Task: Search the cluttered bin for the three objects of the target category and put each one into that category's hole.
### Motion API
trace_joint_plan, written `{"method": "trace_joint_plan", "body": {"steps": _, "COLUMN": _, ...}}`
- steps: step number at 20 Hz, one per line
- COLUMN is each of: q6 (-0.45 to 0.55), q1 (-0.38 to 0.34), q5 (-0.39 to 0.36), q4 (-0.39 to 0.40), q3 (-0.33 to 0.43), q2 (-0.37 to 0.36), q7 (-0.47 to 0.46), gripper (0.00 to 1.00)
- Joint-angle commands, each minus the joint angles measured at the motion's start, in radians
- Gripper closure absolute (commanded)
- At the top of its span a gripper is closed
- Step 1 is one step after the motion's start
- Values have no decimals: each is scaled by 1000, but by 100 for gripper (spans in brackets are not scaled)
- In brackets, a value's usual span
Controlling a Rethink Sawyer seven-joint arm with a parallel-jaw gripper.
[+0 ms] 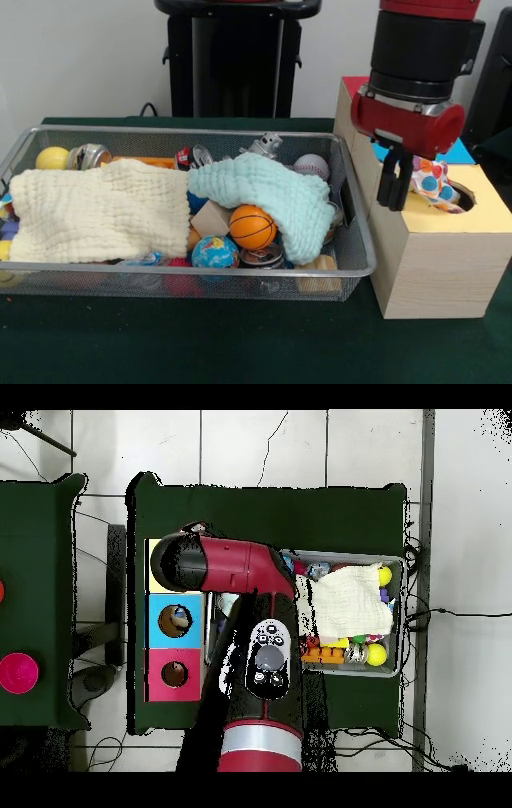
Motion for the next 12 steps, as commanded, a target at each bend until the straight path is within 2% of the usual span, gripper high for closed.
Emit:
{"method": "trace_joint_plan", "body": {"steps": 1, "q6": 10, "q1": 26, "q5": 13, "q4": 186, "q3": 80, "q2": -21, "q7": 77, "gripper": 100}}
{"method": "trace_joint_plan", "body": {"steps": 5, "q6": 49, "q1": 27, "q5": -3, "q4": 200, "q3": 78, "q2": -24, "q7": 44, "gripper": 100}}
{"method": "trace_joint_plan", "body": {"steps": 12, "q6": 40, "q1": 44, "q5": -15, "q4": 255, "q3": 69, "q2": -46, "q7": 36, "gripper": 100}}
